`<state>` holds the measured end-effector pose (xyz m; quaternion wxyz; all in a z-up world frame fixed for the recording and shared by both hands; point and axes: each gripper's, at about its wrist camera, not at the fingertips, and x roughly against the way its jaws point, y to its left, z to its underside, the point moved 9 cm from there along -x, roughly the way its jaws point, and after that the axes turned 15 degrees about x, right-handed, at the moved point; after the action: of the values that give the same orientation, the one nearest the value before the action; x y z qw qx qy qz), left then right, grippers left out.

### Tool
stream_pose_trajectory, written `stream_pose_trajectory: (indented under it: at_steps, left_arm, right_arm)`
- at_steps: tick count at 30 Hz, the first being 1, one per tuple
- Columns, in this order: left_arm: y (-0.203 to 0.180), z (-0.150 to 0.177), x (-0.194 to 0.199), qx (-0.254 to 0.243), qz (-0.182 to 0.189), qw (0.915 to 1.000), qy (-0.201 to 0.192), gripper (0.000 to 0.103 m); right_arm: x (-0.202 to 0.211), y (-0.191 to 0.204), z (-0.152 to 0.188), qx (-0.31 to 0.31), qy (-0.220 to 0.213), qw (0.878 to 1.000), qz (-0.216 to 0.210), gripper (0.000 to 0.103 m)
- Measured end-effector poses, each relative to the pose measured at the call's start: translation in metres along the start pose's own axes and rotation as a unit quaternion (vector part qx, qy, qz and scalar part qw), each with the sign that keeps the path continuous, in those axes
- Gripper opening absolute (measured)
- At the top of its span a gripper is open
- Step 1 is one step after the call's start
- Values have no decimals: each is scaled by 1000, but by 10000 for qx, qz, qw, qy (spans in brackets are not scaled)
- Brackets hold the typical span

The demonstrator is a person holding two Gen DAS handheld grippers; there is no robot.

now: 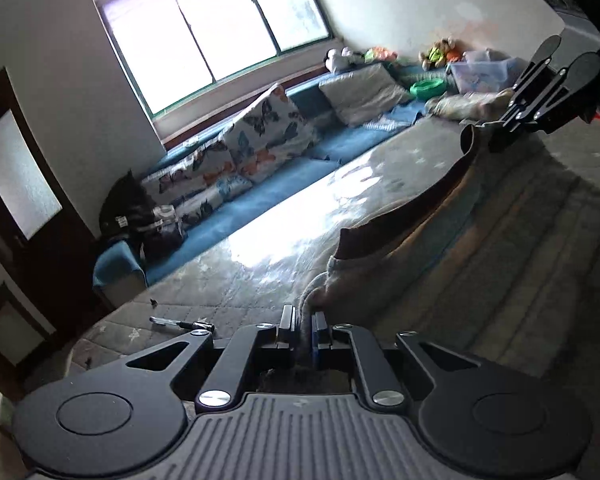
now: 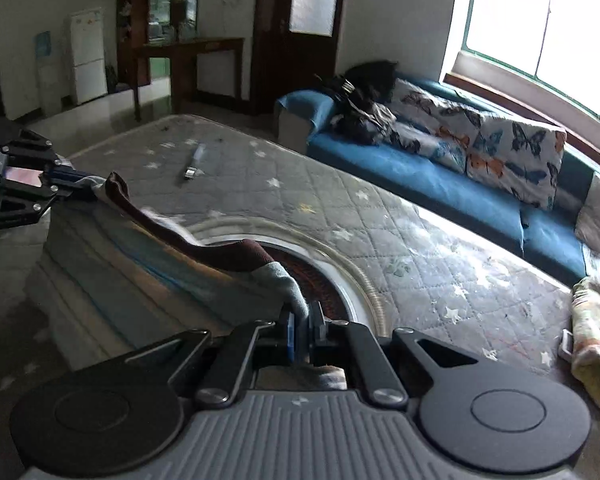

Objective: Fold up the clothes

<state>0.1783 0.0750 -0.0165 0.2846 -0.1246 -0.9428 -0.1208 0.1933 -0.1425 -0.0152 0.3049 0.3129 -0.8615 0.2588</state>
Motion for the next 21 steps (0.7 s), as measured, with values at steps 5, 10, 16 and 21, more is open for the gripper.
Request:
stream_pose_trajectory:
  at_steps: [5,10,16,21]
  left_arm:
    - [7,9,-54,157,-5,9991,390,12]
    - [12,17,-84,303,-268,9976,562,15]
    - [27,16,-91,756,-665,9933,575,22]
    - [37,4,-72,1027,-835,9907,316,22]
  right_arm:
    - [-54,-22,16,-464,260,9985,-102,7]
    - [-84,-32,37,-1049,326,9939,-97,20]
    - [-79,-60,51,-1773,100,9838,235,27]
    - [-48,-67,53,-1728,-62,9834,552,27]
